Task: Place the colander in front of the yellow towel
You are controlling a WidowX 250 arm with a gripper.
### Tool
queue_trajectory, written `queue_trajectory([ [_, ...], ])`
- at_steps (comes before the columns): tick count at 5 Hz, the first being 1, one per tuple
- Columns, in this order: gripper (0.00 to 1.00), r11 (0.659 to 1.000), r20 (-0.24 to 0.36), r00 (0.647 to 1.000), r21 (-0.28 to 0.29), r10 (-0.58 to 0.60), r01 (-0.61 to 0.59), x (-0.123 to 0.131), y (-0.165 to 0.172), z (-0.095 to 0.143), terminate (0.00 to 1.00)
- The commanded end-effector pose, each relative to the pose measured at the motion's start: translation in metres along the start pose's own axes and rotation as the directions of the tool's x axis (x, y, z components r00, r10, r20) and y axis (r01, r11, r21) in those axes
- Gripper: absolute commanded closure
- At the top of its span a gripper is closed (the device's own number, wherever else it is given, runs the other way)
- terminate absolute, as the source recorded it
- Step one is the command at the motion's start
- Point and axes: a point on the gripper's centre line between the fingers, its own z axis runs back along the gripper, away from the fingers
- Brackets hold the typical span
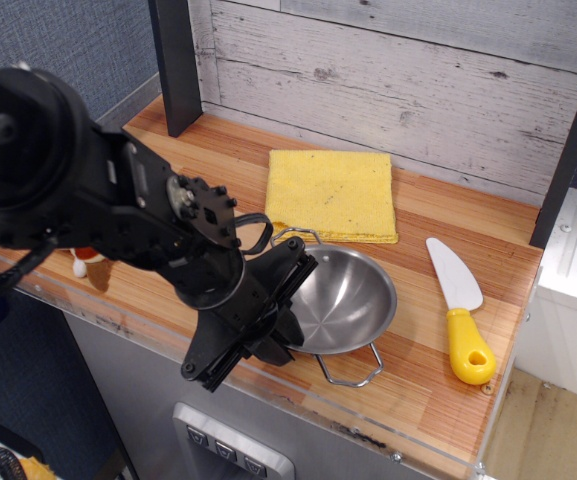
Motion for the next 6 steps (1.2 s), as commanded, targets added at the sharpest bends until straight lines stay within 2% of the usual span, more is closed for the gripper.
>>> queue_trajectory([
  [1,1.00,1.000,0.023,0.999,-0.001,0.024,-0.024,0.0016,0.0050,0.0073,0.00],
  [2,0.00,0.998,0.024,0.998,0.024,0.055,-0.055,-0.0001,0.0056,0.0093,0.00],
  [6,0.00,0.998,-0.017,0.999,0.033,0.052,-0.051,-0.0059,-0.0004,0.0135,0.00],
])
